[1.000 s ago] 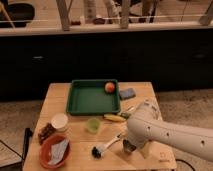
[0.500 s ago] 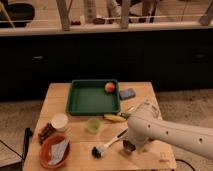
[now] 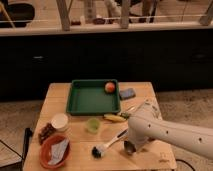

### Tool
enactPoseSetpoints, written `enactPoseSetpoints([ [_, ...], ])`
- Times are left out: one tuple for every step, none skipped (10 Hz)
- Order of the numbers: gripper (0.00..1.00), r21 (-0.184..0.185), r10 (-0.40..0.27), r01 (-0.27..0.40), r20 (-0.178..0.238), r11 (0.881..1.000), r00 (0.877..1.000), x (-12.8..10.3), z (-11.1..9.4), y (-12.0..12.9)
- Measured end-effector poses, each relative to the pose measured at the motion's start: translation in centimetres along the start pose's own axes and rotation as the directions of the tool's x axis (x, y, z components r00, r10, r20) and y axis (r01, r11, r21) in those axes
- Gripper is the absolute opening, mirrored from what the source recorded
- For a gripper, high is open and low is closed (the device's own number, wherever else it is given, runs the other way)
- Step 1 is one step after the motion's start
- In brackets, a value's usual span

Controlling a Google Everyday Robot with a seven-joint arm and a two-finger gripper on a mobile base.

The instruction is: Stack cups into tray

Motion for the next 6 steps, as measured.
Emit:
enactPoseSetpoints([
  [0.0,0.0,-0.003,0.003,-0.005,1.0,1.0,0.0,-0.1,0.0],
  [0.0,0.001,-0.006,0.006,-0.009,1.0,1.0,0.0,-0.3,-0.1],
  [0.0,0.006,-0.009,0.009,-0.013,1.0,1.0,-0.2,-0.7,-0.2],
  [0.0,0.011,-0.011,0.011,-0.017,1.0,1.0,-0.2,-1.0,-0.4],
  [0.0,0.018,-0.014,0.015,-0.021,1.0,1.0,-0.2,-1.3,-0.6],
  [0.0,0.026,-0.019,0.02,-0.026,0.999,0.999,-0.2,-1.9,-0.9],
])
